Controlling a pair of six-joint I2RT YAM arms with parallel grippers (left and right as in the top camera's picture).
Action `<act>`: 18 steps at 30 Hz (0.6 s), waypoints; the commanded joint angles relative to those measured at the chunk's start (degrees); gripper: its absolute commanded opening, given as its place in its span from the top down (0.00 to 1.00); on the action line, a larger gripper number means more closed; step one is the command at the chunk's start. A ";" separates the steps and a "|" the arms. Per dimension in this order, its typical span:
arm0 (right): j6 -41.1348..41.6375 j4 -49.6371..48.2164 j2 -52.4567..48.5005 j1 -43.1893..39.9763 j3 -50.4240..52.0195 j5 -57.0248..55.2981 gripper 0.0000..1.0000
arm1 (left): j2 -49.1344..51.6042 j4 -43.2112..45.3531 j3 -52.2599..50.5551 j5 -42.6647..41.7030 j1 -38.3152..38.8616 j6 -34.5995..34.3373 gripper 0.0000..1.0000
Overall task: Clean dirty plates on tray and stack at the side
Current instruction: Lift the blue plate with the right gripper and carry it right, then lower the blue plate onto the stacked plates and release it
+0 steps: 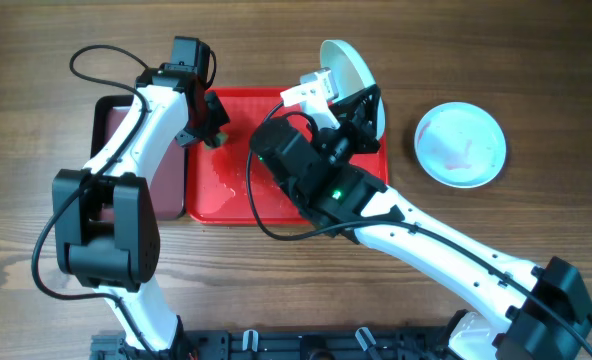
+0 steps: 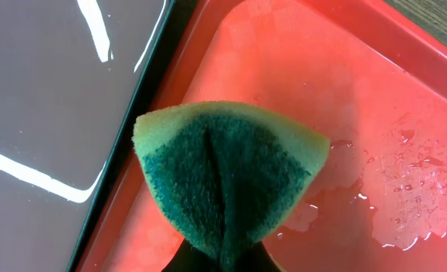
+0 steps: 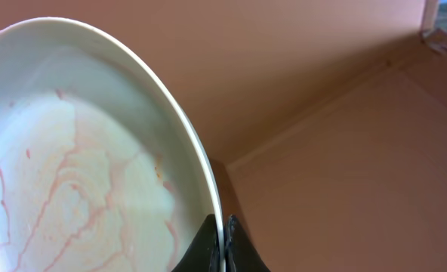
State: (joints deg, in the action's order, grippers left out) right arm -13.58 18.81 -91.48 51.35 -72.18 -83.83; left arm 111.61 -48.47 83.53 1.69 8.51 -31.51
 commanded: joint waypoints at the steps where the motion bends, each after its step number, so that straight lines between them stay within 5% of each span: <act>1: 3.80 2.99 1.36 0.44 0.92 7.04 0.96 | -1.77 -0.04 0.90 0.76 0.26 1.27 0.96; 9: 30.75 21.99 1.27 -0.24 1.44 34.73 0.96 | -1.77 -0.02 0.90 0.76 0.26 1.27 0.96; 18: 33.03 19.76 9.01 -6.60 0.39 39.60 0.96 | -1.77 0.00 0.90 0.76 0.26 1.27 0.96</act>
State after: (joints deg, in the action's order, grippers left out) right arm 16.62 39.79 -89.25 47.64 -70.85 -48.86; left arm 111.61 -48.47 83.53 1.69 8.51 -31.51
